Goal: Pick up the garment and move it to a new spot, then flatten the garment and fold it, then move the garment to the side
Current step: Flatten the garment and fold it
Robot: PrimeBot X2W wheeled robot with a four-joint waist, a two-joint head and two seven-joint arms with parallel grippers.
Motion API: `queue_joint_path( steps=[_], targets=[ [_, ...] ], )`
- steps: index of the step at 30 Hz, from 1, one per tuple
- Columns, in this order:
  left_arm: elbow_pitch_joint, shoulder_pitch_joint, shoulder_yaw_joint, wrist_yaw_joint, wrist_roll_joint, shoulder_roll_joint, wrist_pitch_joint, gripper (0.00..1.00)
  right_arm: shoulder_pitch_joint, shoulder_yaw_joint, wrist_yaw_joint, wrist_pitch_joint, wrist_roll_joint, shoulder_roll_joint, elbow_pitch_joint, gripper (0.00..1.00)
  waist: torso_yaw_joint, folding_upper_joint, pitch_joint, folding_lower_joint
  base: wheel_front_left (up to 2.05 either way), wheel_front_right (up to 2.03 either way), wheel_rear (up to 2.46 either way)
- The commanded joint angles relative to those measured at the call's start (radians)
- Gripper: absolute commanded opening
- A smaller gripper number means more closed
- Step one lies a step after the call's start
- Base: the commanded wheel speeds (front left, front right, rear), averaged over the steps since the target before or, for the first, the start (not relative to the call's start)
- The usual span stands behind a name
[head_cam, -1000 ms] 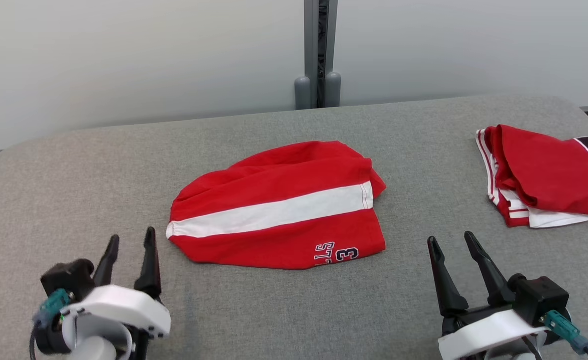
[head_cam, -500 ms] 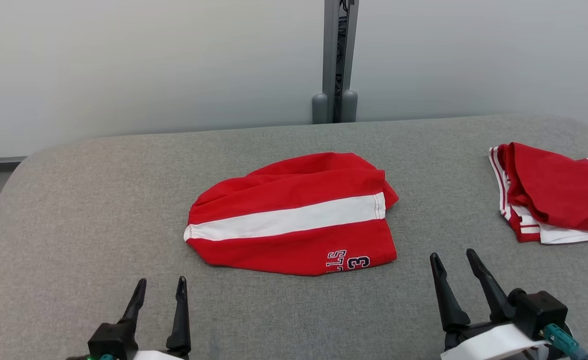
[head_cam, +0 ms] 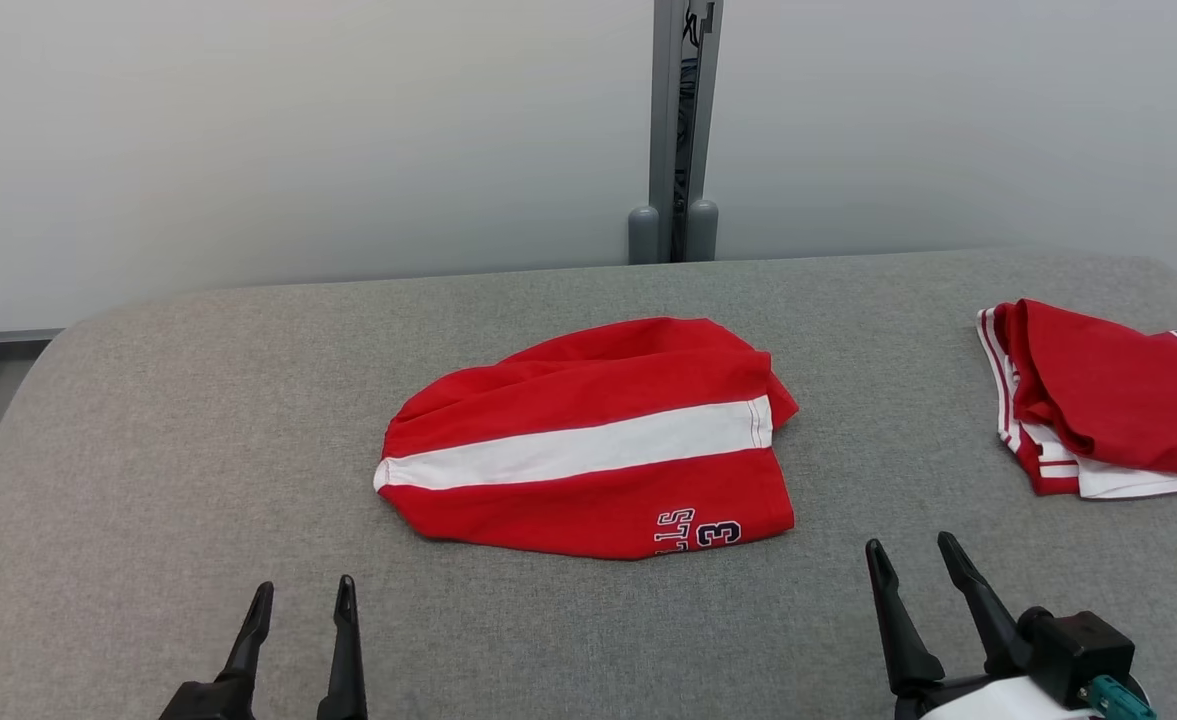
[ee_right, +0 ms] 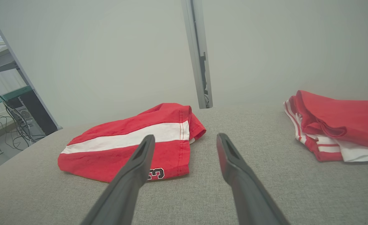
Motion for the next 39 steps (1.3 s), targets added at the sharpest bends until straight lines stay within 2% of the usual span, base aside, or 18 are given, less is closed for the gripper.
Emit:
queue_joint_path(
  steps=[1,18,23,29,35,39],
  targets=[
    [-0.005,0.004,0.012,-0.008,0.011,0.003,-0.004,1.0,0.003,-0.001,0.0,0.0,-0.002,-0.001,0.002,1.0,-0.001,0.0,-0.001,0.0,0.0,0.0,0.0],
    [0.026,-0.031,0.026,-0.043,0.039,-0.007,-0.005,1.0,-0.004,0.005,0.0,0.0,0.007,0.005,-0.006,1.0,0.001,0.0,0.006,0.0,0.0,0.0,0.0],
    [0.083,-0.115,0.024,-0.071,0.012,-0.007,-0.005,1.0,-0.015,0.021,0.0,0.0,0.018,0.006,-0.007,1.0,0.008,0.0,0.023,0.0,0.0,0.0,0.0],
    [0.248,-0.297,0.025,-0.112,0.008,-0.006,-0.004,1.0,-0.038,0.042,0.0,0.0,0.019,-0.011,-0.009,1.0,-0.001,0.0,0.059,0.0,0.0,0.0,0.0],
    [0.461,-0.501,0.021,-0.143,-0.019,0.005,0.076,1.0,-0.071,0.051,0.0,0.0,0.015,-0.032,-0.02,1.0,-0.016,0.0,0.137,0.0,0.0,0.0,0.0],
    [0.585,-0.613,0.023,-0.142,-0.038,0.006,0.139,1.0,-0.096,0.053,0.0,0.0,0.013,-0.043,-0.023,1.0,-0.023,0.0,0.182,0.0,0.0,0.0,0.0]
  ],
)
